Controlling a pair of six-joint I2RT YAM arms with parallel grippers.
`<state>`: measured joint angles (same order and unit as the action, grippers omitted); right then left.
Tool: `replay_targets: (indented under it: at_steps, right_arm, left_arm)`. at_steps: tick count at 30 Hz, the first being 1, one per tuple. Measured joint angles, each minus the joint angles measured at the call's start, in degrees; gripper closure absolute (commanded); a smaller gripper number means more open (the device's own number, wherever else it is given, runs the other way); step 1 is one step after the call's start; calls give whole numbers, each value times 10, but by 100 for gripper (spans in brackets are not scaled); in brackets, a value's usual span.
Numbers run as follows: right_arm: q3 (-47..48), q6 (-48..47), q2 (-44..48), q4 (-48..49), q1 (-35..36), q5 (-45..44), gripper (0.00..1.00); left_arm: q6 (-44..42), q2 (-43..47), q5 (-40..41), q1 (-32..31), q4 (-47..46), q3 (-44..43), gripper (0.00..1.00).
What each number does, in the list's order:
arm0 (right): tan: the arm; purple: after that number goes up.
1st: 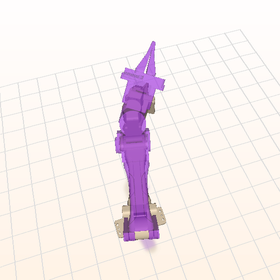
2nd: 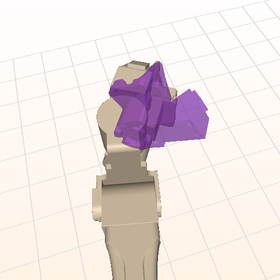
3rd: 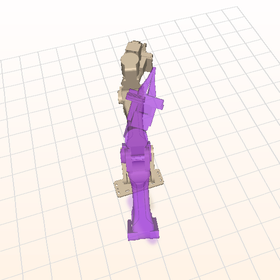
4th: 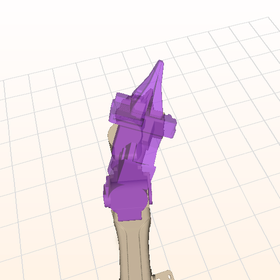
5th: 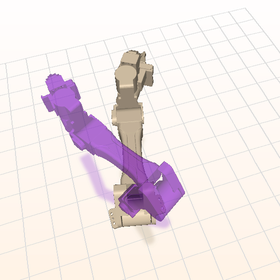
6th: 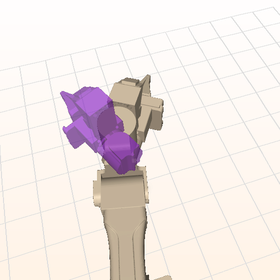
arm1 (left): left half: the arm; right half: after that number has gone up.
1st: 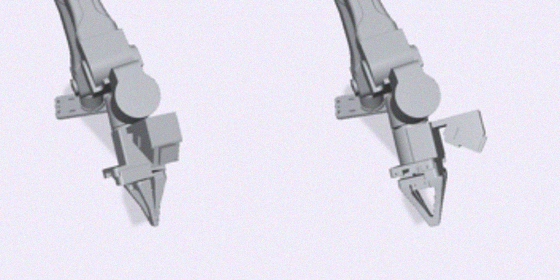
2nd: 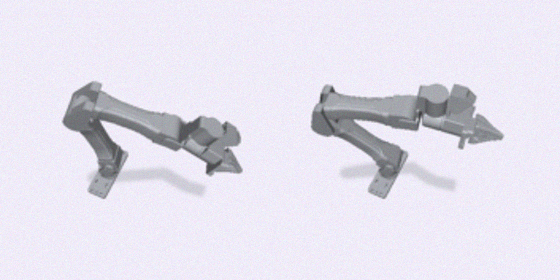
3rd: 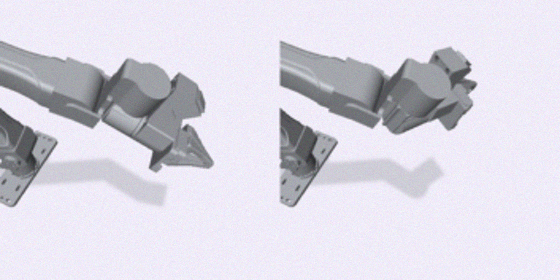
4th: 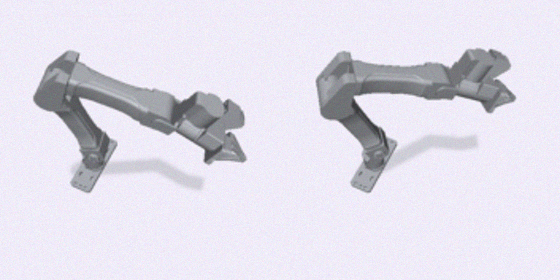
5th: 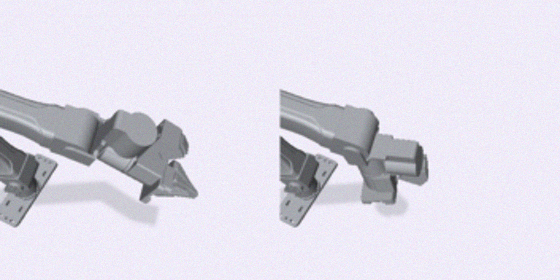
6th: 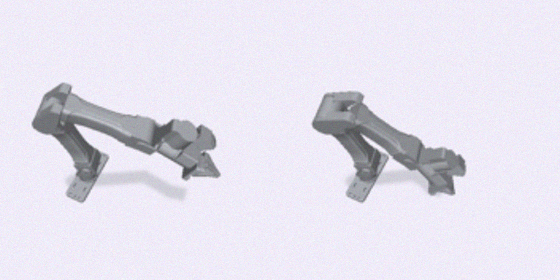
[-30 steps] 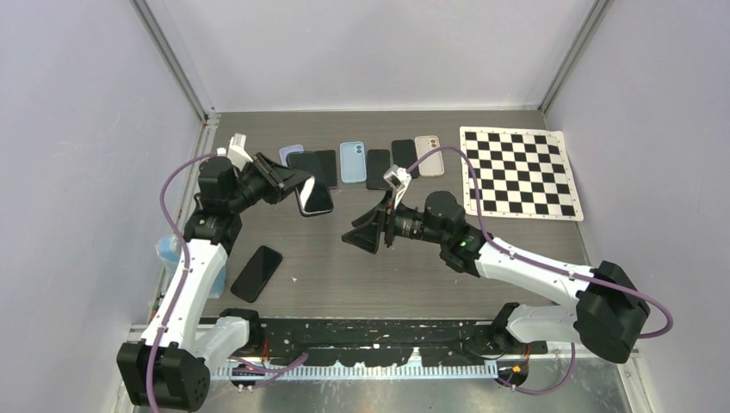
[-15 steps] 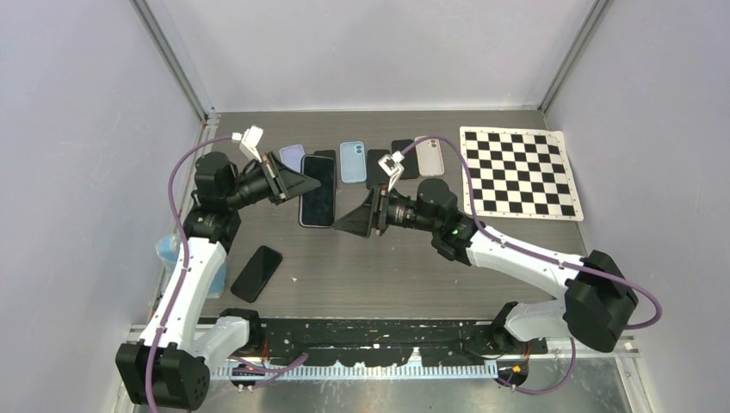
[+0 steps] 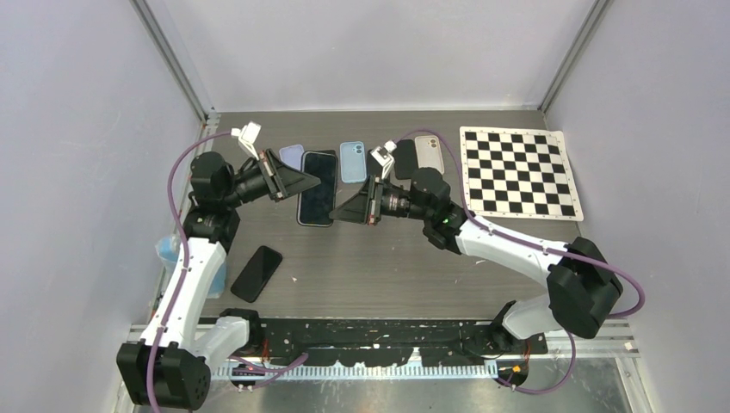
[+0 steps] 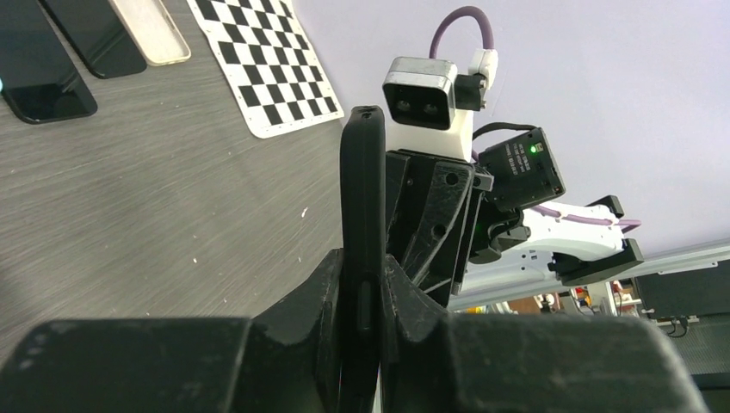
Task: Take the phone out of the phone case
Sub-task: Remove the phone case from the phone.
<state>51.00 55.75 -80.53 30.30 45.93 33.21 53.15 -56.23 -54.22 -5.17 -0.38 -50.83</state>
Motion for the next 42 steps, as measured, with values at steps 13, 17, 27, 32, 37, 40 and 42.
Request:
replay_targets:
  at_steps: [13, 17, 27, 32, 37, 40, 42]
  right_arm:
    - [1, -8, 3, -21, -18, 24, 42]
    - [-3, -17, 10, -31, -21, 27, 42]
    - [-24, 28, -2, 66, -19, 75, 59]
    - [-25, 49, -32, 119, -5, 108, 82]
    - [-25, 49, -38, 135, -2, 124, 93]
    - [-24, 24, -38, 133, -2, 131, 95]
    - [-23, -10, -33, 115, -2, 136, 95]
  left_arm:
    - [31, 0, -10, 0, -12, 5, 100]
    - [39, 0, -14, 0, -14, 5, 100]
    - [50, 0, -13, 0, -16, 5, 100]
    - [53, 0, -13, 0, -16, 5, 100]
    - [65, 0, -15, 0, -17, 5, 100]
    - [75, -4, -15, -1, -10, 5, 100]
    - [83, -12, -16, -5, 5, 5, 100]
